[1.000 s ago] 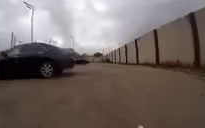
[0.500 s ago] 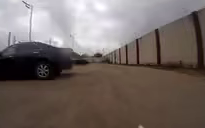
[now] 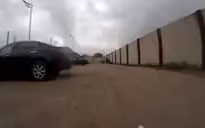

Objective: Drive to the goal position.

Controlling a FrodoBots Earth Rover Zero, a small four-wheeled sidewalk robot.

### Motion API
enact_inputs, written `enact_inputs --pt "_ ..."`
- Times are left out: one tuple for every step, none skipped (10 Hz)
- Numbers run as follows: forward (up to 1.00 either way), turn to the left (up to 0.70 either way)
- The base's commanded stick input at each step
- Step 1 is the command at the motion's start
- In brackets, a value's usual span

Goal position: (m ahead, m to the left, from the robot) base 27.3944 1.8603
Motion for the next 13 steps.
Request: enact_inputs --pt "0.50 0.00" --pt "0.50 0.00" --pt "0.50 0.00" --pt "0.50 0.00" --pt "0.50 0.00" --pt "0.50 0.00" --pt "0.50 0.00" --pt "0.50 0.00" --pt "0.50 0.00" --pt "0.50 0.00" --pt "0.50 0.00" --pt "0.50 0.00" --pt "0.50 0.00"
